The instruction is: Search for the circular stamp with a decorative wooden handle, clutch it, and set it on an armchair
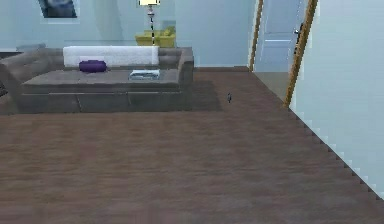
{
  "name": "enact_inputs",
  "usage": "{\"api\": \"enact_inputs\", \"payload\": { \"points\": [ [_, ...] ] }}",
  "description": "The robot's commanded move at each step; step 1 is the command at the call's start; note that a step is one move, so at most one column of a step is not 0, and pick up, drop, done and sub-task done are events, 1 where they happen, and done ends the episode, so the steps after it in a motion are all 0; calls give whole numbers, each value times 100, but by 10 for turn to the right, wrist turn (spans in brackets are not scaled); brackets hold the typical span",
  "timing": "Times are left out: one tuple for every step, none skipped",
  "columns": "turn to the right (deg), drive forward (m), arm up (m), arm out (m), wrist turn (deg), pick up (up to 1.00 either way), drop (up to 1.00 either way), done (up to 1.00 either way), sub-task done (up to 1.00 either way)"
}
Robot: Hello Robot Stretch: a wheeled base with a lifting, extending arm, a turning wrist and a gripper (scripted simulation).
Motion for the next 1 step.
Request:
{"api": "enact_inputs", "payload": {
  "points": [
    [0, 35, 0, 0, 0, 0, 0, 0, 0]
  ]
}}
